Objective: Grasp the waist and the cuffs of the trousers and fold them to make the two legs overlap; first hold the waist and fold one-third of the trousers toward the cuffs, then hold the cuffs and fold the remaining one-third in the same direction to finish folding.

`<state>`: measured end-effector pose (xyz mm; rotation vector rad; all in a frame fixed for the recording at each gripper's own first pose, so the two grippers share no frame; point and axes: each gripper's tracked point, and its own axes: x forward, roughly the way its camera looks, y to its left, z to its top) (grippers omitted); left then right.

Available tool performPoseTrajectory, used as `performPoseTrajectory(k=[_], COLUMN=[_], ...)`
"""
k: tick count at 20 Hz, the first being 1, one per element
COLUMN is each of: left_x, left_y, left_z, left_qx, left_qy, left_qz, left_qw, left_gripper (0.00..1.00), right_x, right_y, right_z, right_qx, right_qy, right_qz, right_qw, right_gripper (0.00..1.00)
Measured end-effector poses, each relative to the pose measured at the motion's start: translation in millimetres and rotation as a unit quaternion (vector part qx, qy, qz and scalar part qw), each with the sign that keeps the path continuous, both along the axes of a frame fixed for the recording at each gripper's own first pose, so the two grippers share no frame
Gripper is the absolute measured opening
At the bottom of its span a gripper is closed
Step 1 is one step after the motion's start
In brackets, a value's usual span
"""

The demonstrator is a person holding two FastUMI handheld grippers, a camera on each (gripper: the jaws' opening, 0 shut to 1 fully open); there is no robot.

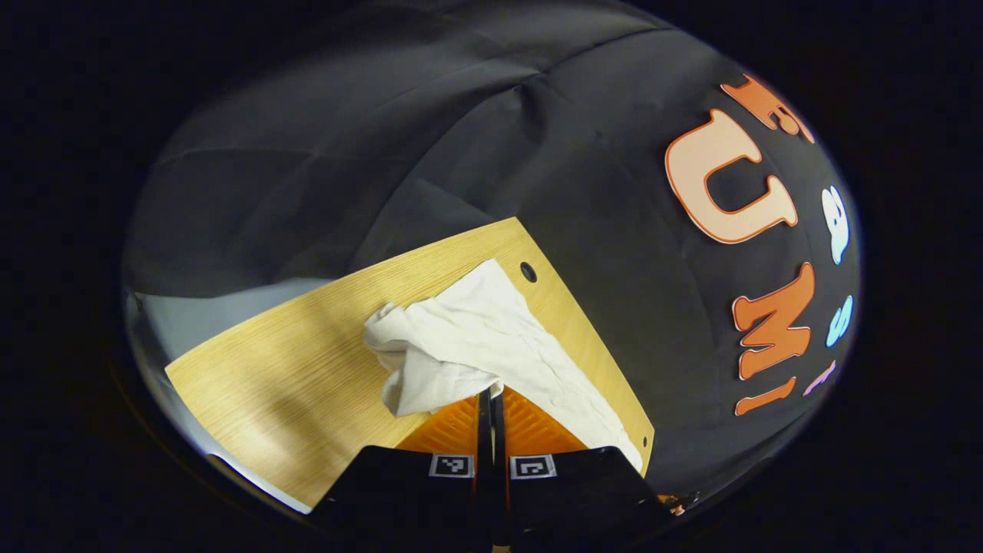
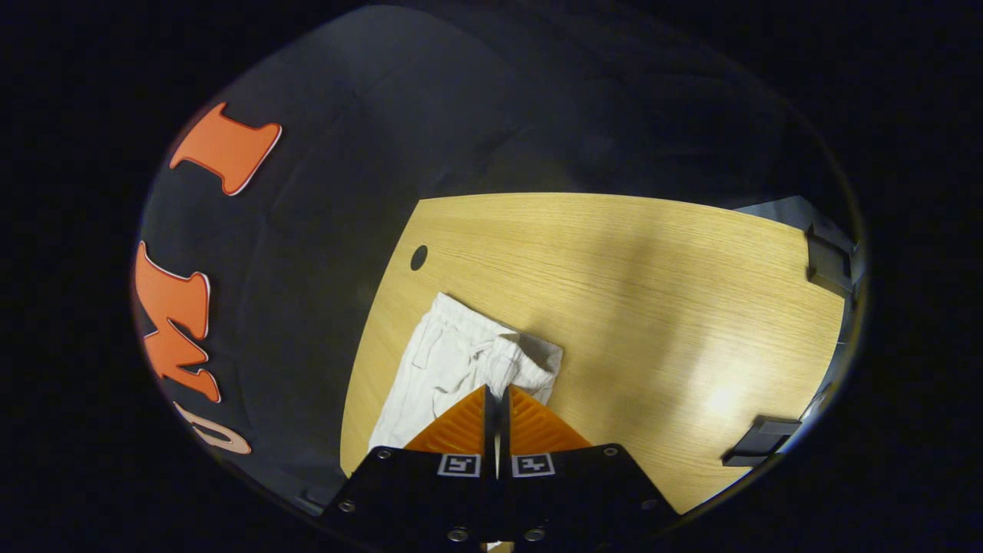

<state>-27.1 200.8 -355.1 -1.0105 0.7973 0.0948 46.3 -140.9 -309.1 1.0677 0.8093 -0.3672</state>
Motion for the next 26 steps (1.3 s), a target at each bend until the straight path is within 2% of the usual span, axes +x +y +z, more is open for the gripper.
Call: performPoseTrajectory(k=[3,4,8,17,24,26], left_x=[15.1,20.1,38.9,140.7,206.2,214.9], left_y=[-2.6,-6.9,-0.1,-12.7,-33.2,-40.3], left_z=[-14.2,-15.0,-18.7,-31.1,-78.0,-89.1], left_qx=[0.003,-0.011,-0.016,0.008,0.039,0.037], left_qy=[0.017,0.018,0.013,0.005,0.036,0.047], left_qz=[-0.015,-0.008,0.010,-0.009,-0.036,-0.044], left_qw=[1.000,1.000,1.000,1.000,0.998,0.997], left_gripper=[0.04,0.04,0.04,0.04,0.04,0.04], right_x=[15.3,21.7,41.5,127.5,186.7,194.6], right_y=[4.2,7.3,10.2,22.9,37.4,36.2], right_z=[3.0,8.6,17.1,18.4,-24.9,-33.5], right_qx=[-0.015,-0.014,-0.008,-0.018,-0.035,-0.031], right_qy=[-0.001,-0.005,-0.013,-0.016,0.022,0.037], right_qz=[0.014,0.012,0.017,0.031,0.054,0.041], right_qw=[1.000,1.000,1.000,0.999,0.998,0.998], right_gripper=[0.00,0.01,0.01,0.01,0.01,0.00])
